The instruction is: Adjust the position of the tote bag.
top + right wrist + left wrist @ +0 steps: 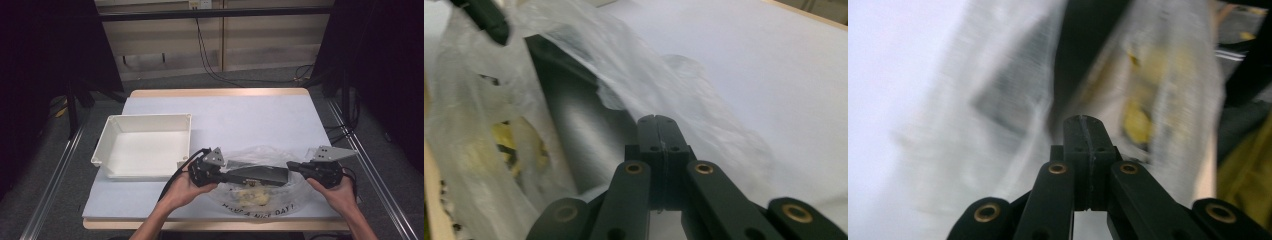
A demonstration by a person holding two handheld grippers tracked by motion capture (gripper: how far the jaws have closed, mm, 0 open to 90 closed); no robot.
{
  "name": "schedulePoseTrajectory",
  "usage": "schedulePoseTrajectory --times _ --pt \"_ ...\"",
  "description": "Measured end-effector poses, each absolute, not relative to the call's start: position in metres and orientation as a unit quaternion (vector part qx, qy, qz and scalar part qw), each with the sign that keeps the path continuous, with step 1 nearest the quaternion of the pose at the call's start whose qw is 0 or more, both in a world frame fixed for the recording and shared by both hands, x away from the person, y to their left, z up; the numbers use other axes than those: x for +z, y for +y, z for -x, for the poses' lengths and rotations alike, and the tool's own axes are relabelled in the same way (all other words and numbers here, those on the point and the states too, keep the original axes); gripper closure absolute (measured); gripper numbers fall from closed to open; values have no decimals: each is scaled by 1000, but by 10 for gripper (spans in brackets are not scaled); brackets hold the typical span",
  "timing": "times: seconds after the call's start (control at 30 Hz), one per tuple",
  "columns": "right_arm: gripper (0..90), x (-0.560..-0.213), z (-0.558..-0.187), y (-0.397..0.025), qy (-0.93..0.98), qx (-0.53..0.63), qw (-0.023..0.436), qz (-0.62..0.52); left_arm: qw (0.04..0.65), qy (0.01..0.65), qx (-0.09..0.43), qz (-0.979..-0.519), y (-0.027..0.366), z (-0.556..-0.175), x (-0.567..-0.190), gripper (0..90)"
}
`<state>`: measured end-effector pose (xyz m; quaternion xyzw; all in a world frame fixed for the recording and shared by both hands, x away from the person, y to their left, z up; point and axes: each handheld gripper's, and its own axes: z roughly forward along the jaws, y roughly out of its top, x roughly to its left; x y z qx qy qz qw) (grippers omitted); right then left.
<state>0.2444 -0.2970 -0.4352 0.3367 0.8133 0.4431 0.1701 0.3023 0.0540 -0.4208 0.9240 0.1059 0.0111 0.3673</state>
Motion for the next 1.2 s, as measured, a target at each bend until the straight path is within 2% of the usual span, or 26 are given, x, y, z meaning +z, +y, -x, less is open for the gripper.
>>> schedulePoseTrajectory --times 0.17,0.33,0.67,0.77,0.8,0.97,1.03,1.1,1.17,1.2 --pt "900 -440 -245 -282 831 431 154 -316 361 136 36 -922 52 -324 -416 900" --pt "900 -438 -238 -284 835 418 161 -318 336 168 55 -925 46 -340 -427 900" --pt "900 -444 -214 -303 838 400 170 -329 302 185 43 -934 39 -352 -442 900" --pt "900 -450 -211 -307 839 392 166 -338 292 178 39 -939 37 -354 -444 900" --pt "900 -453 -211 -308 841 388 161 -341 298 194 41 -934 35 -352 -447 900" --pt "900 -469 -213 -306 852 361 156 -346 272 178 42 -945 31 -351 -455 900" --pt "900 -471 -214 -307 853 359 154 -346 286 196 34 -937 30 -348 -460 900" --pt "900 -473 -213 -308 853 357 151 -350 273 180 36 -944 31 -348 -462 900" --pt "900 -475 -212 -308 855 349 152 -351 291 200 31 -935 31 -346 -464 900" --pt "900 -477 -211 -308 858 344 154 -349 281 181 32 -942 34 -349 -463 900"
